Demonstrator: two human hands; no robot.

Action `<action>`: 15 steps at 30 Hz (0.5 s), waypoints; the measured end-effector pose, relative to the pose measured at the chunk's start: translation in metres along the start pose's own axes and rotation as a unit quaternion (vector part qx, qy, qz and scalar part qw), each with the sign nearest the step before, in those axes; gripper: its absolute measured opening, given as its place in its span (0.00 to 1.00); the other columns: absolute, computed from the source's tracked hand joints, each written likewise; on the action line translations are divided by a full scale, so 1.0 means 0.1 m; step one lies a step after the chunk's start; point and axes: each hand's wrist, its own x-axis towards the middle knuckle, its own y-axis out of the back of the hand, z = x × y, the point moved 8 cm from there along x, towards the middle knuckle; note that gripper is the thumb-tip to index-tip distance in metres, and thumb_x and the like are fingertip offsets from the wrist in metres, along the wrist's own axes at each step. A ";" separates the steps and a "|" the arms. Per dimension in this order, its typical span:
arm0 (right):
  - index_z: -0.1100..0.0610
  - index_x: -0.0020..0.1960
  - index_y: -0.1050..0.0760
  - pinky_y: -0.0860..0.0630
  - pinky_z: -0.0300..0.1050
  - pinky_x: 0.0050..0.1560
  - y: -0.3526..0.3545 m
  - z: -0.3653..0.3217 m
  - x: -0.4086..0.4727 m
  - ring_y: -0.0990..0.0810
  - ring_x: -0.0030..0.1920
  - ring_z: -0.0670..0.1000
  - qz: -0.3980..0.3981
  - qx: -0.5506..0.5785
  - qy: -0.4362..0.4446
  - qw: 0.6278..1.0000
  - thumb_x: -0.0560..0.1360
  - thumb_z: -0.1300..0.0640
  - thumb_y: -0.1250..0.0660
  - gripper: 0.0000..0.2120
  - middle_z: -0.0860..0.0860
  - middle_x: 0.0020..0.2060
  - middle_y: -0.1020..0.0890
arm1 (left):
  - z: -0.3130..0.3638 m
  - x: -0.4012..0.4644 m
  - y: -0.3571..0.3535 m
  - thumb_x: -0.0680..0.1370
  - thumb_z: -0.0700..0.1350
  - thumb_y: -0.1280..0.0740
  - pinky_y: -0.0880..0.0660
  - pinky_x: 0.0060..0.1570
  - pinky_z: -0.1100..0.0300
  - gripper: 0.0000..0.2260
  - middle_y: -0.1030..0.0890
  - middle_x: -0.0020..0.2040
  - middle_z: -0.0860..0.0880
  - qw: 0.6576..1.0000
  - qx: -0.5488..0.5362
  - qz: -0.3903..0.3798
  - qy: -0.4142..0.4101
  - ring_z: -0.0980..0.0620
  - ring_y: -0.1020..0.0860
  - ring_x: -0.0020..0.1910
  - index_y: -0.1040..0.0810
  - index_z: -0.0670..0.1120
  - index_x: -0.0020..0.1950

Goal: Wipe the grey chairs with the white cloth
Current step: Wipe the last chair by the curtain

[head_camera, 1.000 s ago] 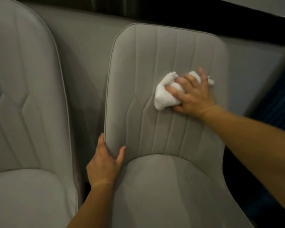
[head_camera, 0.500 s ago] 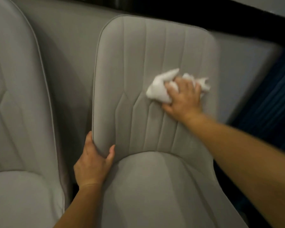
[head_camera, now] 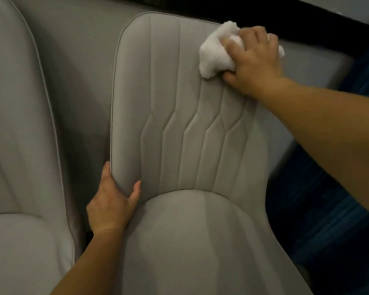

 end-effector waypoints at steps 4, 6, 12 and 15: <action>0.49 0.72 0.33 0.38 0.64 0.64 -0.35 -0.27 -0.71 0.31 0.67 0.67 -0.013 0.046 -0.035 0.998 0.69 0.41 0.36 0.32 0.62 0.70 0.30 | -0.01 0.00 0.02 0.72 0.61 0.29 0.26 0.49 0.46 0.39 0.22 0.64 0.41 1.000 -0.004 0.000 0.003 0.35 0.21 0.55 0.43 0.52 0.77; 0.49 0.70 0.30 0.41 0.64 0.65 -0.57 -0.50 -1.29 0.32 0.67 0.66 -0.020 0.047 -0.015 0.999 0.69 0.41 0.37 0.30 0.61 0.70 0.29 | -0.02 0.00 0.01 0.72 0.61 0.29 0.26 0.50 0.46 0.39 0.22 0.64 0.41 1.000 -0.002 0.000 0.000 0.35 0.21 0.56 0.43 0.52 0.77; 0.52 0.59 0.19 0.36 0.63 0.61 -0.91 -1.05 -2.42 0.23 0.56 0.63 -0.081 0.023 0.163 0.983 0.69 0.47 0.29 0.20 0.61 0.57 0.20 | -0.03 0.01 -0.02 0.72 0.62 0.30 0.26 0.50 0.45 0.39 0.22 0.65 0.42 1.000 0.010 0.003 -0.010 0.34 0.21 0.56 0.43 0.51 0.77; 0.52 0.58 0.18 0.34 0.65 0.61 -0.97 -1.02 -2.51 0.23 0.55 0.63 -0.082 0.011 0.269 0.960 0.71 0.51 0.32 0.16 0.60 0.56 0.18 | -0.01 0.01 -0.01 0.72 0.62 0.30 0.26 0.51 0.44 0.39 0.22 0.65 0.41 1.000 0.006 0.007 -0.015 0.33 0.21 0.56 0.42 0.51 0.77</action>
